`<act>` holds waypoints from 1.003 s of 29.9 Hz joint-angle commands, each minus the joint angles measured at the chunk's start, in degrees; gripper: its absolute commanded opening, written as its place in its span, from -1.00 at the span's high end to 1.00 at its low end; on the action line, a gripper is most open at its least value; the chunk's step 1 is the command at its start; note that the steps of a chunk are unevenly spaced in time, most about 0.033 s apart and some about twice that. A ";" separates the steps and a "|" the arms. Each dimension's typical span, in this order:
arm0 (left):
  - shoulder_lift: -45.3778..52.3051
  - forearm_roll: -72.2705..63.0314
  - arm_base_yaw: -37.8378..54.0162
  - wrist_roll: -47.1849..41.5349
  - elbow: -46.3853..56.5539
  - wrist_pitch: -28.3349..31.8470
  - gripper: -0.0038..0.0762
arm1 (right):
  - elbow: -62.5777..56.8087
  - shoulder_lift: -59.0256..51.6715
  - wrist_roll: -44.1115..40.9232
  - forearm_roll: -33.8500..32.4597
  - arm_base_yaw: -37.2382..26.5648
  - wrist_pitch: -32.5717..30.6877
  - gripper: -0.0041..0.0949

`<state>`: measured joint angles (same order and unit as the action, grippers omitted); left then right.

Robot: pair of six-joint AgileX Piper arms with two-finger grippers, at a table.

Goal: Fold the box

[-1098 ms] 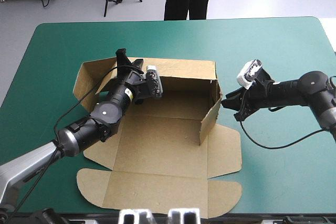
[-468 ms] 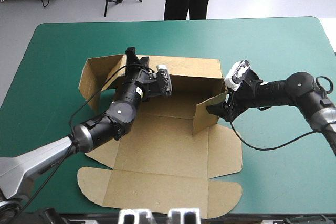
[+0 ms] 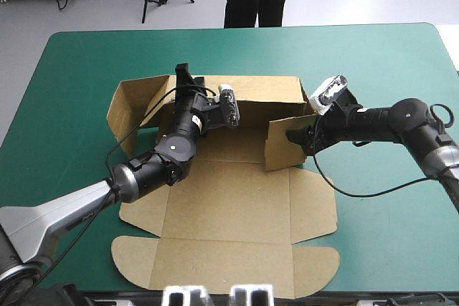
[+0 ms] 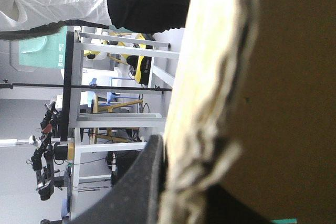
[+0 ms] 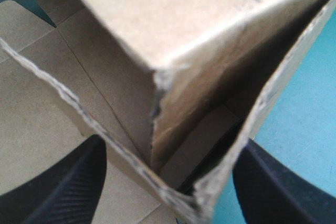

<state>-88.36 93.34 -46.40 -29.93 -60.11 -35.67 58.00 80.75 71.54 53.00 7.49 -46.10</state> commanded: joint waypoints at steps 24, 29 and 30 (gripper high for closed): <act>3.91 -12.67 -0.73 -0.98 -2.36 1.51 0.86 | 2.16 1.69 -1.27 5.18 4.07 7.00 0.95; 8.80 -14.40 -0.81 -0.98 -2.52 7.11 0.68 | 5.63 1.69 -8.57 -1.65 4.07 10.96 0.95; 9.55 -15.34 -0.81 -0.87 -2.64 8.37 0.61 | 6.36 1.69 -11.39 -4.80 4.07 11.48 0.95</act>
<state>-83.37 78.58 -46.40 -29.81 -60.69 -32.69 60.47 84.38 65.63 51.07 11.40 -36.78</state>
